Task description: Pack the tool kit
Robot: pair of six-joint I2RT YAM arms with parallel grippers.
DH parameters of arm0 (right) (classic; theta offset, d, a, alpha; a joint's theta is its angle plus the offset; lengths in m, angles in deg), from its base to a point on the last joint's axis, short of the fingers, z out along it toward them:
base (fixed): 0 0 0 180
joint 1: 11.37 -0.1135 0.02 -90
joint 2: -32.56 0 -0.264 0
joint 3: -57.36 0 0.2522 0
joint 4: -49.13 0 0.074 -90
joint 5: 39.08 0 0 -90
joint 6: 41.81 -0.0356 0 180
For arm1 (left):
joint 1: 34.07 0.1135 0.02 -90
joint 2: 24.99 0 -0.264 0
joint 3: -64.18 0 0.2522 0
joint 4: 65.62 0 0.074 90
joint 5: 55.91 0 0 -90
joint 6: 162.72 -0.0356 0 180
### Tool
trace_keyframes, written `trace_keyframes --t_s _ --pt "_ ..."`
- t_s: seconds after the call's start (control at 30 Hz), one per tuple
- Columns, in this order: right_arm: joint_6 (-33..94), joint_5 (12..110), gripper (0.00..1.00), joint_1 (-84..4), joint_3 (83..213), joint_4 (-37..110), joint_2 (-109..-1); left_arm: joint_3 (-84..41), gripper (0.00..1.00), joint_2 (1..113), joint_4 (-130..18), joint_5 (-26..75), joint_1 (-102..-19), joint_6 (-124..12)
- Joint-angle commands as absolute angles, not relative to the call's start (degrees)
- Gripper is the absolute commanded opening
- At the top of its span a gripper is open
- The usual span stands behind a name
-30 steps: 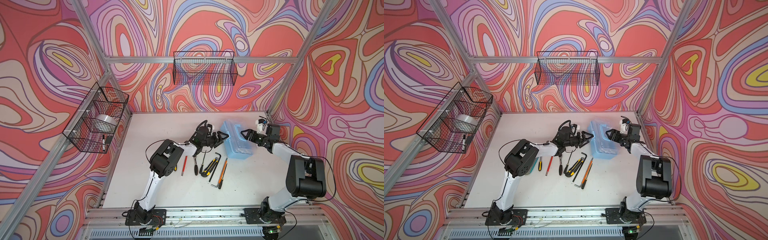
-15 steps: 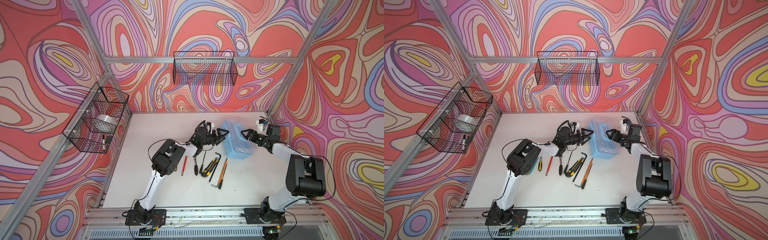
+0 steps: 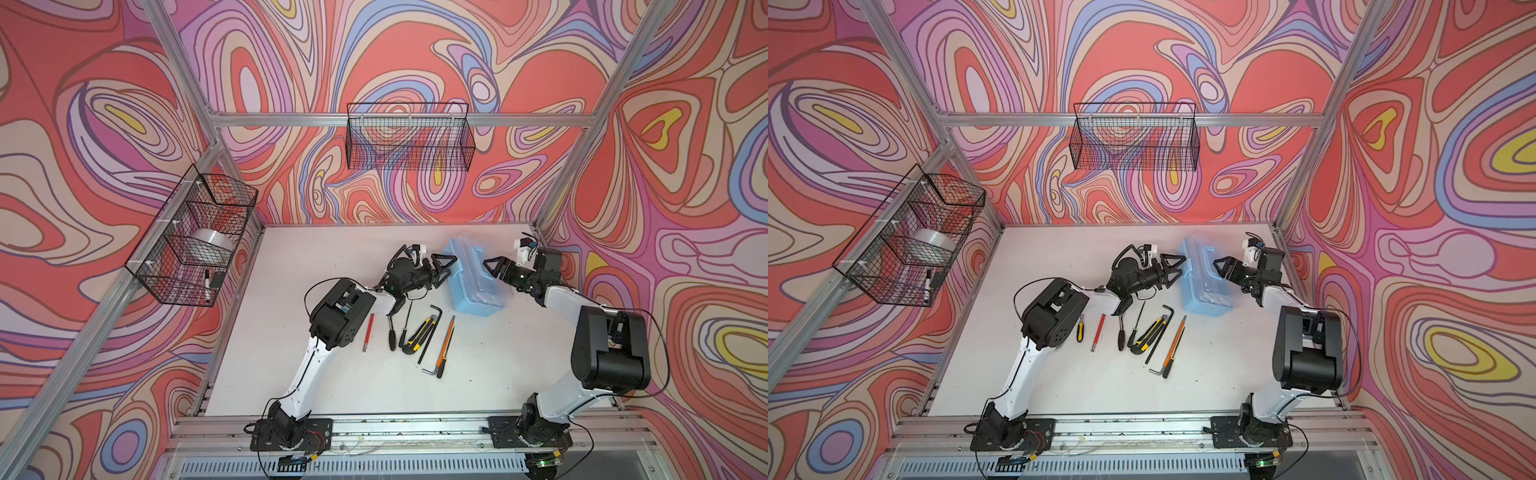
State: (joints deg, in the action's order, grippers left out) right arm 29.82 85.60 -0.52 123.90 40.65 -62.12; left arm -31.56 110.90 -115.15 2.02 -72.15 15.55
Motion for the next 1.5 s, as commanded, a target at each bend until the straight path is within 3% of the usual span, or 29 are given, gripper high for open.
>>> trace_keyframes --t_s 0.0,0.3,1.47 --pt "30.86 88.1 0.73 -2.48 120.7 32.31 -66.91 -34.01 0.79 113.96 -121.64 0.42 -74.58 20.67" --pt "32.7 84.05 0.68 -2.46 121.12 29.24 -66.95 -33.61 0.8 115.0 -129.71 3.79 -75.02 26.19" --pt "33.41 79.58 0.62 -2.49 122.86 25.94 -67.59 -36.96 0.83 110.03 -130.15 5.51 -75.46 29.67"
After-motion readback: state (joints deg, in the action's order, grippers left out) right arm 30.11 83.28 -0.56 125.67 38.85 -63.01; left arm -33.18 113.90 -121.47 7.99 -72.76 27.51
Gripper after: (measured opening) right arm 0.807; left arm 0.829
